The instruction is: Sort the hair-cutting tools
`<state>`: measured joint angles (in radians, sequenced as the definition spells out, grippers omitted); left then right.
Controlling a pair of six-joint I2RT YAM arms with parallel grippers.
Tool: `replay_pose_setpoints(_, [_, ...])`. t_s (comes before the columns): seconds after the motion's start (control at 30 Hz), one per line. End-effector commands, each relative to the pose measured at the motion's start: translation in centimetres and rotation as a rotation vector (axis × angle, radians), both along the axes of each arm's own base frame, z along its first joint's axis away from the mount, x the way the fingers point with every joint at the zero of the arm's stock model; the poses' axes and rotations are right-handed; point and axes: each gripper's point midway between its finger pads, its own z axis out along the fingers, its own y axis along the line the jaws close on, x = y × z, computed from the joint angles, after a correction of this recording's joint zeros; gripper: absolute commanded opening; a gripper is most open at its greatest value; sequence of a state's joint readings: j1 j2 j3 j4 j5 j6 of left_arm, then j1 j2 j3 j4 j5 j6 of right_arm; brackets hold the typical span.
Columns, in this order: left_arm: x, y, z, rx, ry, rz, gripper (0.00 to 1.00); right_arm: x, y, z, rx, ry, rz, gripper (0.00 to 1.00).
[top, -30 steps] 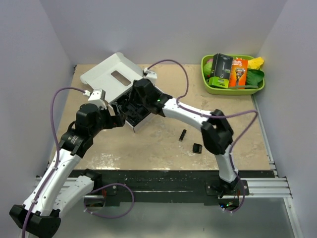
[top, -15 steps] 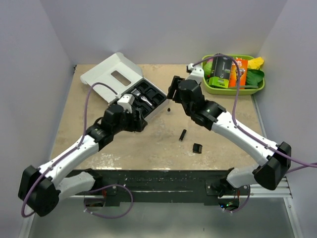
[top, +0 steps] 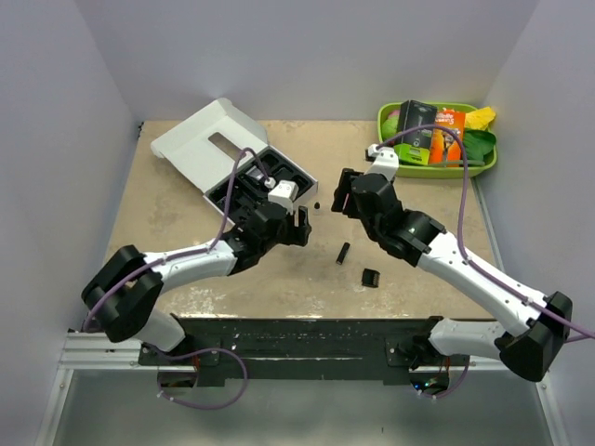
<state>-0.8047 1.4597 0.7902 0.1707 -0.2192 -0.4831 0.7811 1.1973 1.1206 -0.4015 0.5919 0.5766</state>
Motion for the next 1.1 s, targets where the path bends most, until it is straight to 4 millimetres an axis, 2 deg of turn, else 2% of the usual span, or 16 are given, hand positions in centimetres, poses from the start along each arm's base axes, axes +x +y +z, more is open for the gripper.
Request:
replay_pose_setpoints(0.0, [2.6,-0.8,0.5,-0.057,-0.132,0.108,0.75,-1.0,-0.8,1.6,0.048,-0.031,-0.002,0.66])
replay_pose_setpoints(0.13, [3.2,-1.1,-1.5,-0.028,-0.141,0.146,0.74,-1.8,-1.3,2.9,0.075,-0.052,0.01,0.66])
replay_pose_setpoints(0.27, [4.2,-1.0,-2.0,-0.045,-0.181,0.207,0.75,-2.5,-1.4,3.3,0.082,-0.05,0.034,0.66])
replay_pose_setpoints(0.77, [5.6,-5.2,-6.1,0.005,-0.279,0.16,0.78,-3.4,-1.0,3.1,0.106,-0.045,0.091,0.66])
replay_pose_setpoints(0.83, [6.0,-5.4,-6.0,0.007,-0.306,0.161,0.78,-3.5,-1.0,3.2,0.103,-0.048,0.099,0.66])
replay_pose_setpoints(0.87, [6.0,-5.3,-6.8,0.026,-0.307,0.157,0.78,-3.5,-1.0,3.0,0.101,-0.046,0.099,0.66])
replay_pose_setpoints(1.07, [6.5,-5.2,-8.4,0.059,-0.34,0.174,0.79,-3.4,-0.6,2.5,0.099,-0.044,0.114,0.66])
